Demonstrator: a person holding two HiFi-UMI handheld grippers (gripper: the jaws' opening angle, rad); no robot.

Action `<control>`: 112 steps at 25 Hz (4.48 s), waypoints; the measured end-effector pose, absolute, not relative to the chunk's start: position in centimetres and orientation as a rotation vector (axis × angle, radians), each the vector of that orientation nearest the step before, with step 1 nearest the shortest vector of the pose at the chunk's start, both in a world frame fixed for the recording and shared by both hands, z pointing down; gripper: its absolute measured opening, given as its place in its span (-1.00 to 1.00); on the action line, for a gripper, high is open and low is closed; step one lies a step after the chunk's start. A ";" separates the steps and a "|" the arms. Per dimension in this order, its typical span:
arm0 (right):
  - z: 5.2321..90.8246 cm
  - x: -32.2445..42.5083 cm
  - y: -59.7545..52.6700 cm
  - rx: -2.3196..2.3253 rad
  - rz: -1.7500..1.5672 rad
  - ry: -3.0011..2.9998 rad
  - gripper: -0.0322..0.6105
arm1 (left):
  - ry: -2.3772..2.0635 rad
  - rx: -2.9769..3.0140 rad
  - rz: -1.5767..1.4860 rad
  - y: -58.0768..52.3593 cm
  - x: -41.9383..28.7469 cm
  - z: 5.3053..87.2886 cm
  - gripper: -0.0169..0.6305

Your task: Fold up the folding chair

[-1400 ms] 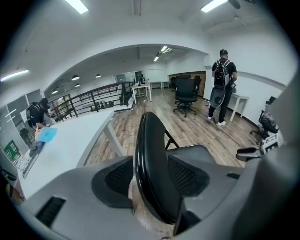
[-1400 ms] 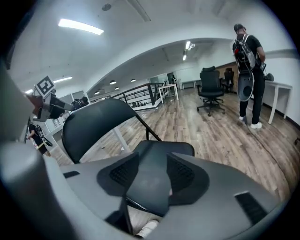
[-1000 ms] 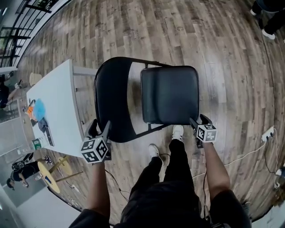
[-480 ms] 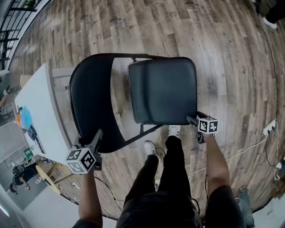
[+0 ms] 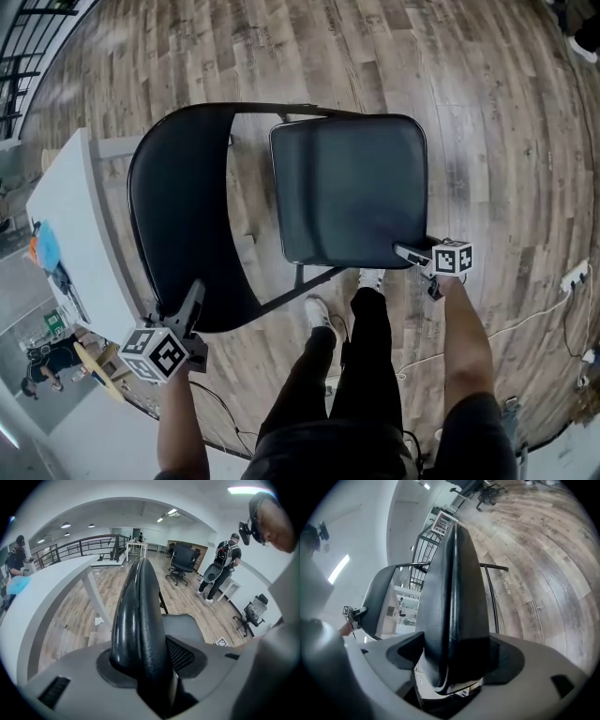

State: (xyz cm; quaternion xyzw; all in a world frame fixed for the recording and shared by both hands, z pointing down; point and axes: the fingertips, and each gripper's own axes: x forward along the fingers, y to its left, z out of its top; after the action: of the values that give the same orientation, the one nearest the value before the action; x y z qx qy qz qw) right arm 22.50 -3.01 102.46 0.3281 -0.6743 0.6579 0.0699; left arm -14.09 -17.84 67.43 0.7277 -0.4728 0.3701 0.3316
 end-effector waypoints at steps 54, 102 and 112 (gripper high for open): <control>62.4 -19.1 -10.8 0.272 1.633 -2.573 -0.16 | -1.352 1.893 0.609 -18.4 -29.7 46.6 -0.73; 50.5 -13.5 -9.1 1.144 0.549 -2.551 0.08 | -1.698 2.263 0.398 -8.6 -36.8 35.3 -0.71; 38.0 1.3 1.5 1.639 0.095 -2.506 -0.85 | -1.467 2.422 0.190 -0.8 -16.4 35.9 -0.93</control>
State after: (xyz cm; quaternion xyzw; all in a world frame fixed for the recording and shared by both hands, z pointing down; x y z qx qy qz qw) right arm 1.28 1.54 38.04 0.5456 -0.8343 0.0315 0.0729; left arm -16.38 -0.78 35.90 0.8436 -0.5109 0.0661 0.1514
